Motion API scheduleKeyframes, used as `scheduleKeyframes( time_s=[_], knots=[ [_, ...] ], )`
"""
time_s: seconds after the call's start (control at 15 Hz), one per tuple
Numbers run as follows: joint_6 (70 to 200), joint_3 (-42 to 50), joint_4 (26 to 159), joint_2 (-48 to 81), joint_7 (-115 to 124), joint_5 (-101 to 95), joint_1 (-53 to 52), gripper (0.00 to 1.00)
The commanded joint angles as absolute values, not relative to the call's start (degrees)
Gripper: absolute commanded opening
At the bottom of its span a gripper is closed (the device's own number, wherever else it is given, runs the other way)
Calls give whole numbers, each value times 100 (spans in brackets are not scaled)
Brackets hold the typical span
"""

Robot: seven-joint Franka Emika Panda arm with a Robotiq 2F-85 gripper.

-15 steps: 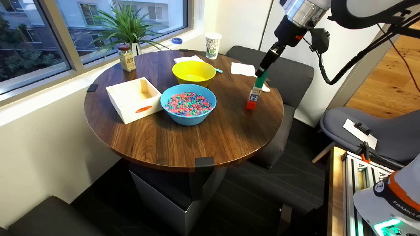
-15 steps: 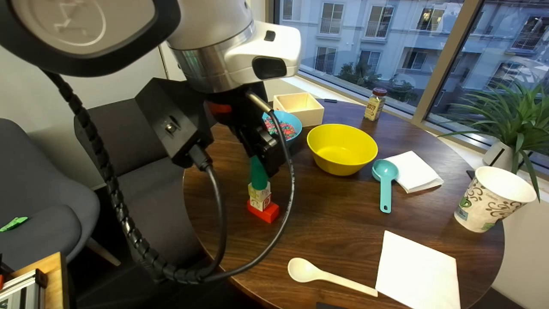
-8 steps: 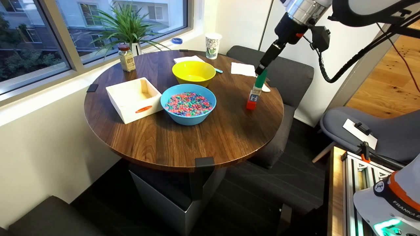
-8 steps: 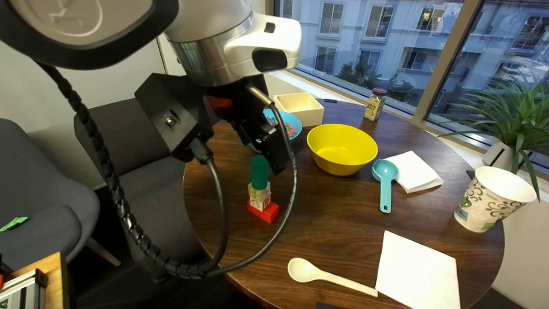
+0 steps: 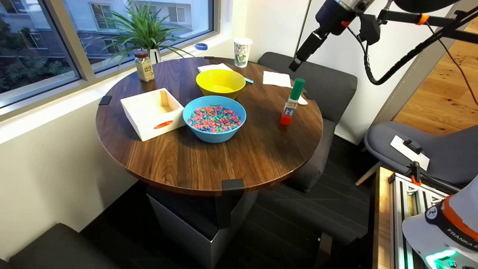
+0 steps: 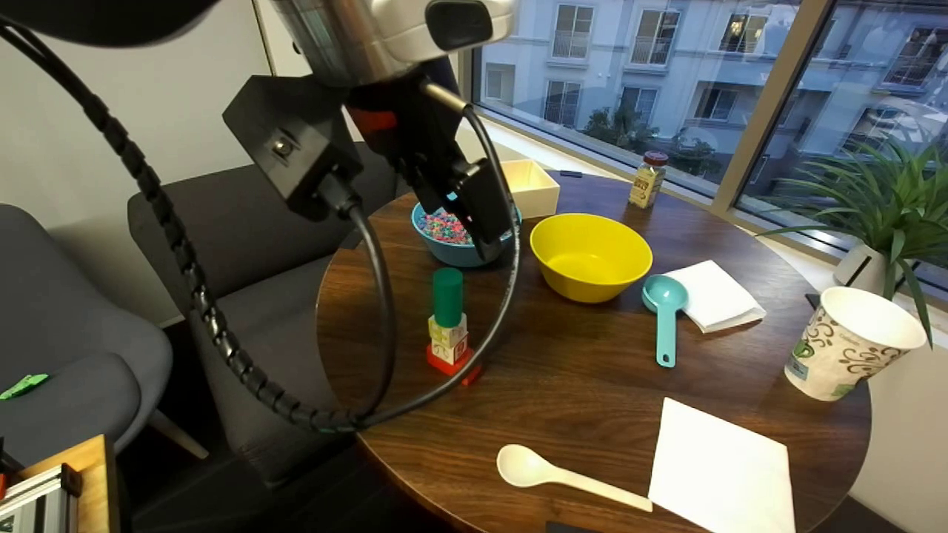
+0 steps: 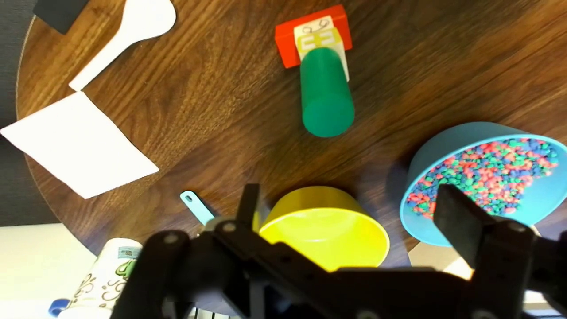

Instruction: Stack the wooden blocks and the green cylinder on top of the orange block

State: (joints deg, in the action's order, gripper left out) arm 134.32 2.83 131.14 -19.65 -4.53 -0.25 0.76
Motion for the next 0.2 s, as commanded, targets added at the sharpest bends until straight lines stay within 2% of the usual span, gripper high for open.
scheduleKeyframes(
  time_s=[0.0, 0.13],
  knots=[
    [13422, 271, 13105, -1949, -456, -20, 87, 100],
    [13422, 271, 13105, -1941, -456, -20, 87, 100]
  ],
)
